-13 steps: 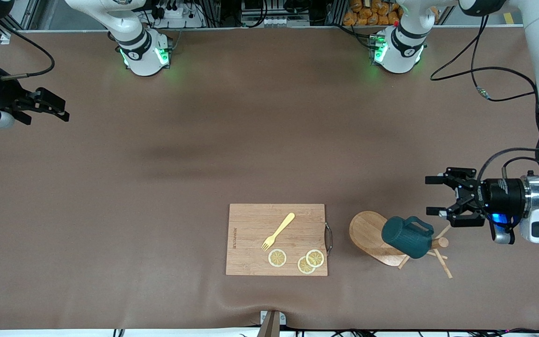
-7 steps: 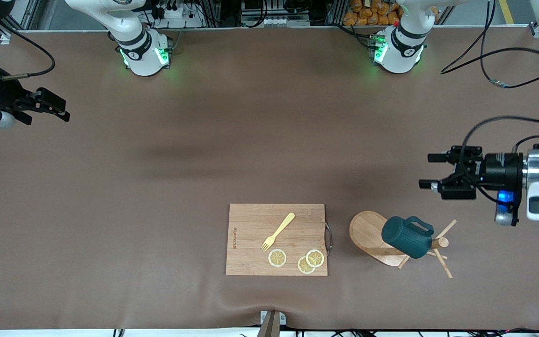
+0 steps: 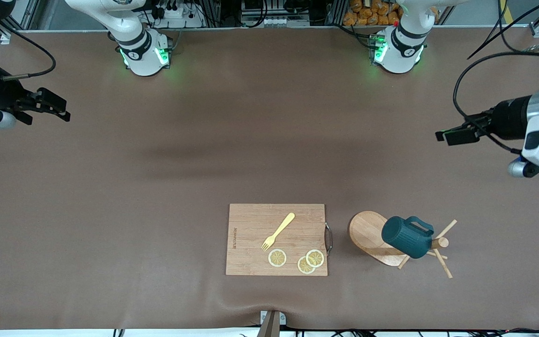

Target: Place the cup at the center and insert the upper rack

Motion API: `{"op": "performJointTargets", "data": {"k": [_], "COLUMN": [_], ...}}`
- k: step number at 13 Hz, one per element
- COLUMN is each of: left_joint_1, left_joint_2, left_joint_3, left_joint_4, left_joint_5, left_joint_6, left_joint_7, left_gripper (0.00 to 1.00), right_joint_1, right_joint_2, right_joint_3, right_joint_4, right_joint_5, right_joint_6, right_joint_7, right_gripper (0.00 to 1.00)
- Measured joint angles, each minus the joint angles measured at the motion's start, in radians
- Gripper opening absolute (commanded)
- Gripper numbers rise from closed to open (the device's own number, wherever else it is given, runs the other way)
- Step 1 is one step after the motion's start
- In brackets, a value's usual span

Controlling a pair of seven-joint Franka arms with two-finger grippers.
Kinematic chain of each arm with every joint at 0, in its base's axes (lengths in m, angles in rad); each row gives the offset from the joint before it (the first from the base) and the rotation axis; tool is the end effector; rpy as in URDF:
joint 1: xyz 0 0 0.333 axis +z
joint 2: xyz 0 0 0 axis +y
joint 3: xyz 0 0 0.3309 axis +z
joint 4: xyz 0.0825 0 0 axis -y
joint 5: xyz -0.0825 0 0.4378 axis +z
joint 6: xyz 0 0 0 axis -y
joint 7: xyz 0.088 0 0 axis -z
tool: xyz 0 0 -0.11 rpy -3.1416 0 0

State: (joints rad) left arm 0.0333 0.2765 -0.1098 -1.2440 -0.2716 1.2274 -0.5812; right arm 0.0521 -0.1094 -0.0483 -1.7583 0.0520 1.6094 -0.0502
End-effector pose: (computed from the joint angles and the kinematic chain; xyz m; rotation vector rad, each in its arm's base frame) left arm 0.6509 -0.0747 0.6093 2.8306 0.6480 -0.5436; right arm 0.5724 0.0064 0.6057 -3.0819 -0.0792 0.0591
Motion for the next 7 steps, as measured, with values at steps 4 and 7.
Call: {"op": "performJointTargets", "data": {"k": [4,7], "left_joint_1": [0.0,0.002], "left_joint_2": [-0.029,-0.028], "left_joint_3": [-0.008,-0.008], "left_joint_4": [-0.017,-0.031], "left_joint_5": [0.135,0.167], "left_joint_6": [0.02,0.067], "left_joint_7": [0.152,0.269], "left_gripper": [1.0,1.0], "right_joint_1": [0.0,0.0], "right_joint_2": [0.0,0.0], "right_joint_3": [0.0,0.0], "right_joint_4": [0.0,0.0], "right_joint_5": [0.0,0.0], "right_joint_6": [0.0,0.0], "right_joint_7": [0.0,0.0], "right_gripper": [1.0,1.0]}}
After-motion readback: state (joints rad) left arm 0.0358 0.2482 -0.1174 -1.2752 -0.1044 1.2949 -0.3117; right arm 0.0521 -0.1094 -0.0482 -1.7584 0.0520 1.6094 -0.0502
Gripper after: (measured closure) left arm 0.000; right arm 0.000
